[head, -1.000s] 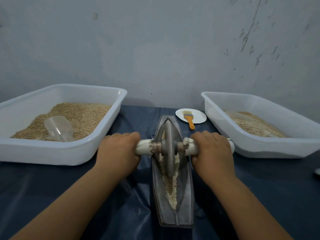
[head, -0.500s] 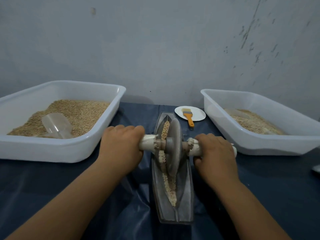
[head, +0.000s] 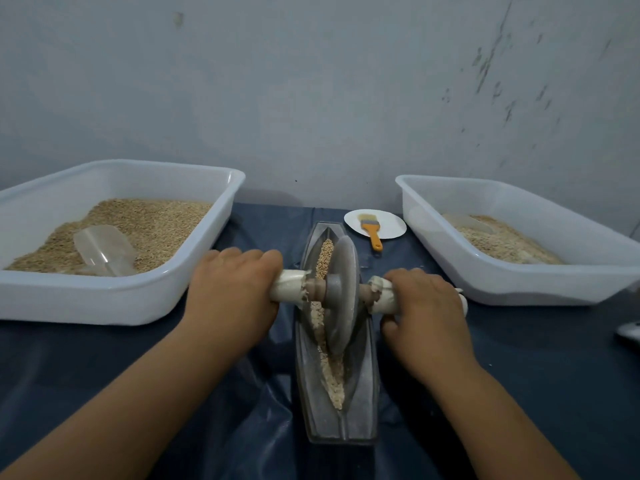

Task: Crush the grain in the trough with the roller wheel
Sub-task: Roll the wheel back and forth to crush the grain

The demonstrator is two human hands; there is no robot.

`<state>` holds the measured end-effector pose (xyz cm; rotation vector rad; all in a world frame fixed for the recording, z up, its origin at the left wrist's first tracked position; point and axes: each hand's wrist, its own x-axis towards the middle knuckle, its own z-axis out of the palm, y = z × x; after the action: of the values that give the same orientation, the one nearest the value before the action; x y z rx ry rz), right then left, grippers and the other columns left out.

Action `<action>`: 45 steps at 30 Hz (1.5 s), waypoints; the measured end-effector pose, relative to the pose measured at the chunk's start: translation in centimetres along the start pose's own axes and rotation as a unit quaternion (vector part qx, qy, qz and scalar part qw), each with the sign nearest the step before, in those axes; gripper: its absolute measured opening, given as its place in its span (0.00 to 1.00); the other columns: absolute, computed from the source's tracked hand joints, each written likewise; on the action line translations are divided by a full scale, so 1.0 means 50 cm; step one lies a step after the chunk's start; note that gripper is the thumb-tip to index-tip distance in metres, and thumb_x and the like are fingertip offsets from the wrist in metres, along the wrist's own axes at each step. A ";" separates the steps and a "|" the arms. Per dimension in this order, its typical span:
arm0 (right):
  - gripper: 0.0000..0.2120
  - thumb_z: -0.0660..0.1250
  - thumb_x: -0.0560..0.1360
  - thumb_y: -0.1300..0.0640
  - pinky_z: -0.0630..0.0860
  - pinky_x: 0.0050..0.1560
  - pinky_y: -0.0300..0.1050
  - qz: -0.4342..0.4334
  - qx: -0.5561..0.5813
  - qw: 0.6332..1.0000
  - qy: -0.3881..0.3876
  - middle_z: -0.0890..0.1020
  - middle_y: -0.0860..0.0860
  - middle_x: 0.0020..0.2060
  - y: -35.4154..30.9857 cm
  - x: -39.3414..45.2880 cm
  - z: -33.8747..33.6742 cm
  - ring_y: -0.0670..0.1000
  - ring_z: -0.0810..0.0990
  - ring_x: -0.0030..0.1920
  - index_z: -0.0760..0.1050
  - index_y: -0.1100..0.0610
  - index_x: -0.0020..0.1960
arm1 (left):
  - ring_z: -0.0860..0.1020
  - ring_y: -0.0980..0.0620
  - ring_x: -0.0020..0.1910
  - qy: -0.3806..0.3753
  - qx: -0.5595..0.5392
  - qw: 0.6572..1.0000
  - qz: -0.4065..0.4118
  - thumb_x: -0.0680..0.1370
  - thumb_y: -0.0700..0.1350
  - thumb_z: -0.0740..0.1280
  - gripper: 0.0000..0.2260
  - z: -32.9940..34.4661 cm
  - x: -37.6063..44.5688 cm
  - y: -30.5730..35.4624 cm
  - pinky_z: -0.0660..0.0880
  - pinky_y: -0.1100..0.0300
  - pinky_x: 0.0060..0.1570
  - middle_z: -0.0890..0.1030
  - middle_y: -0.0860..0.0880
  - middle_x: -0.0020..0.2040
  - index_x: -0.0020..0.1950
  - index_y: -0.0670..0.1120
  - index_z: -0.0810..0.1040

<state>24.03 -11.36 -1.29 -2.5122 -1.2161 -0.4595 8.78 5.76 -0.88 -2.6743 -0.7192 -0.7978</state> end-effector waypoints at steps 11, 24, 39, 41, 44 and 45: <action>0.31 0.76 0.56 0.60 0.62 0.62 0.49 -0.058 0.024 0.993 0.098 0.77 0.51 0.53 0.016 -0.094 0.003 0.55 0.71 0.55 0.76 0.53 0.59 | 0.66 0.48 0.26 0.014 -0.037 0.999 0.004 0.61 0.43 0.75 0.16 -0.014 -0.058 -0.004 0.64 0.56 0.28 0.68 0.52 0.28 0.34 0.48 0.67; 0.26 0.67 0.60 0.57 0.62 0.66 0.51 -0.060 0.034 0.988 0.139 0.75 0.49 0.53 0.005 -0.099 0.002 0.54 0.71 0.56 0.74 0.52 0.59 | 0.65 0.48 0.28 0.019 -0.053 0.998 -0.009 0.60 0.45 0.74 0.16 -0.017 -0.087 -0.004 0.61 0.56 0.29 0.67 0.53 0.30 0.36 0.50 0.66; 0.26 0.67 0.62 0.57 0.61 0.69 0.54 -0.081 0.008 0.989 0.120 0.76 0.51 0.55 -0.005 -0.093 -0.014 0.55 0.71 0.58 0.74 0.54 0.61 | 0.67 0.48 0.29 -0.002 -0.077 0.997 -0.027 0.58 0.42 0.77 0.18 -0.006 -0.098 -0.012 0.66 0.55 0.29 0.69 0.53 0.31 0.37 0.49 0.69; 0.28 0.67 0.61 0.56 0.60 0.70 0.53 -0.092 0.014 0.988 0.123 0.76 0.50 0.56 0.002 -0.097 -0.011 0.55 0.71 0.59 0.74 0.53 0.61 | 0.67 0.48 0.29 0.010 -0.071 0.997 -0.013 0.58 0.43 0.77 0.18 -0.012 -0.106 -0.017 0.65 0.54 0.28 0.68 0.53 0.32 0.38 0.50 0.69; 0.27 0.72 0.61 0.58 0.60 0.66 0.49 -0.077 0.017 0.995 0.067 0.76 0.50 0.55 0.005 -0.063 -0.011 0.54 0.71 0.57 0.74 0.52 0.61 | 0.67 0.49 0.28 -0.007 -0.064 0.998 -0.015 0.60 0.42 0.77 0.17 0.002 -0.072 -0.017 0.65 0.56 0.28 0.69 0.53 0.30 0.36 0.50 0.68; 0.27 0.72 0.63 0.58 0.60 0.66 0.47 -0.069 0.004 0.997 0.040 0.75 0.49 0.56 0.004 -0.042 -0.011 0.53 0.70 0.58 0.73 0.51 0.62 | 0.69 0.49 0.28 -0.021 -0.060 0.998 -0.028 0.62 0.43 0.76 0.16 0.010 -0.051 -0.017 0.67 0.56 0.29 0.70 0.53 0.30 0.37 0.50 0.68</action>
<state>22.89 -13.18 -1.67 -2.3883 -1.3621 -0.5829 6.71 5.70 -2.63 -2.7955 -0.7836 -0.8261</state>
